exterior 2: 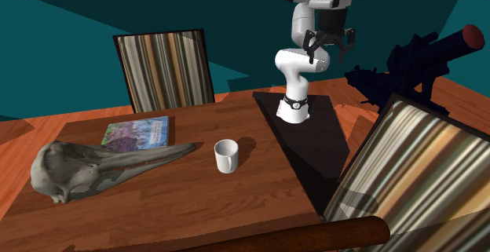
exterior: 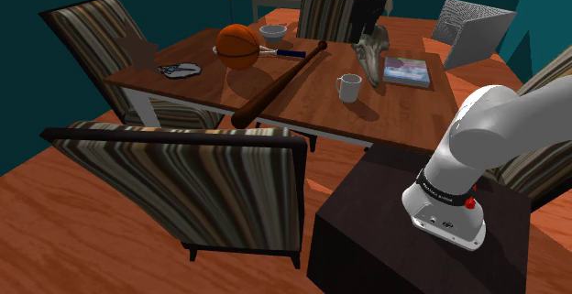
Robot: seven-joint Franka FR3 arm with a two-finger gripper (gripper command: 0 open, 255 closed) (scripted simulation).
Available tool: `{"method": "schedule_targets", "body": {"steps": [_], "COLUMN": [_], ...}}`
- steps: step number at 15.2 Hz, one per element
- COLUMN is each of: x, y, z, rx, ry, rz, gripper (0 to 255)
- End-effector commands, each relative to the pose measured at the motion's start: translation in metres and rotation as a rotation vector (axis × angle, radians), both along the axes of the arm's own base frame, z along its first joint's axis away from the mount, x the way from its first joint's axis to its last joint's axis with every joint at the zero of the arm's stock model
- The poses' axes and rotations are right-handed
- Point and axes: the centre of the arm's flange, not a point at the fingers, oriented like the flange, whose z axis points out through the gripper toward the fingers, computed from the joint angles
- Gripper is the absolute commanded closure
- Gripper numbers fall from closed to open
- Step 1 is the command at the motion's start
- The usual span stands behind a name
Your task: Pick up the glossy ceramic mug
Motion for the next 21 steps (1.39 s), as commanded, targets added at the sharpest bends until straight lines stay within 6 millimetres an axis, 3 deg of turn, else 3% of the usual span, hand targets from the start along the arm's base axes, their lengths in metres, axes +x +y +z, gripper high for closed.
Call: {"method": "schedule_targets", "body": {"steps": [1,21], "x": [0.0,0.086], "y": [0.0,-0.198], "z": [0.0,-0.153], "rx": [0.0,0.0], "ry": [0.0,0.019], "rz": [0.0,-0.007], "gripper": [0,0]}}
